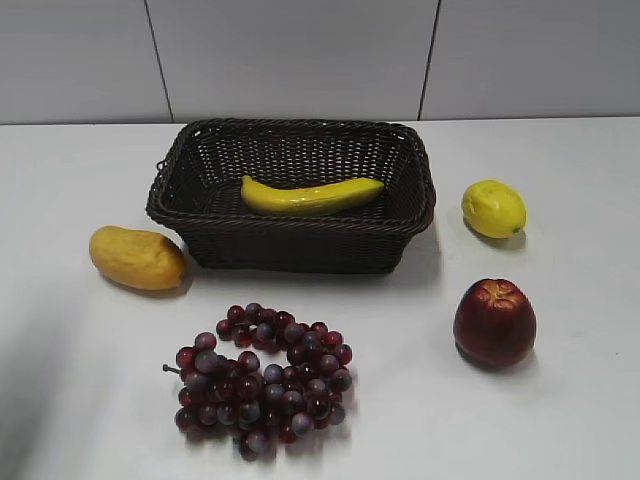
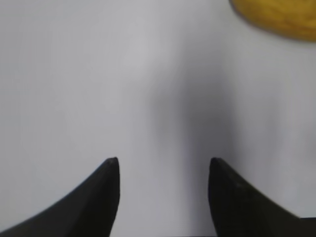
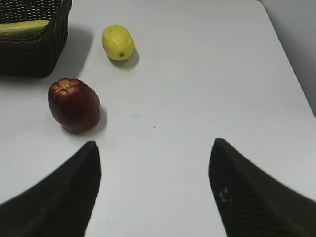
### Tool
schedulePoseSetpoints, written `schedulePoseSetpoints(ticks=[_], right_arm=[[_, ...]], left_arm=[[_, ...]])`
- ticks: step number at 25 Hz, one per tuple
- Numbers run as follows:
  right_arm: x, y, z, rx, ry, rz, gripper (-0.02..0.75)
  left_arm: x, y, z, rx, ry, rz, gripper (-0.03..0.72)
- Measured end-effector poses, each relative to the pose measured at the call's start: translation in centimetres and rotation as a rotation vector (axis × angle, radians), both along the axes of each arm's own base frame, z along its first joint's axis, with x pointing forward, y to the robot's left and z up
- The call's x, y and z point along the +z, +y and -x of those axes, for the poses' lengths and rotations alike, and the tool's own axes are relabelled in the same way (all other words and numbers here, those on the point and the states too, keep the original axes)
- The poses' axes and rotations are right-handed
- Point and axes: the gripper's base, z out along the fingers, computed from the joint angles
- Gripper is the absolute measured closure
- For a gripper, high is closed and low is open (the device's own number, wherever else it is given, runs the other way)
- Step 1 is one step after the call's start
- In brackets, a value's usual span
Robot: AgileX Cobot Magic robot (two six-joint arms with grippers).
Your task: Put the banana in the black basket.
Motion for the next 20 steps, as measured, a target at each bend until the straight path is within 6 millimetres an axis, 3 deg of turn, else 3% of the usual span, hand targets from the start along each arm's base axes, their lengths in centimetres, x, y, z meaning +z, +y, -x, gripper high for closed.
schedulePoseSetpoints(ticks=[6, 12, 17, 20], right_arm=[[0.0, 0.0, 0.0, 0.0, 0.0, 0.0, 0.218], [0.0, 0.0, 0.0, 0.0, 0.0, 0.0, 0.218], [0.0, 0.0, 0.0, 0.0, 0.0, 0.0, 0.218], [0.0, 0.0, 0.0, 0.0, 0.0, 0.0, 0.218]], left_arm=[[2.0, 0.4, 7.1, 0.001, -0.153, 0.013, 0.146], [3.4, 0.8, 13.6, 0.01, -0.443, 0.028, 0.146], [3.0, 1.2, 17.6, 0.015, -0.62, 0.032, 0.146], [1.7, 1.2, 19.2, 0.015, -0.65, 0.039, 0.146]])
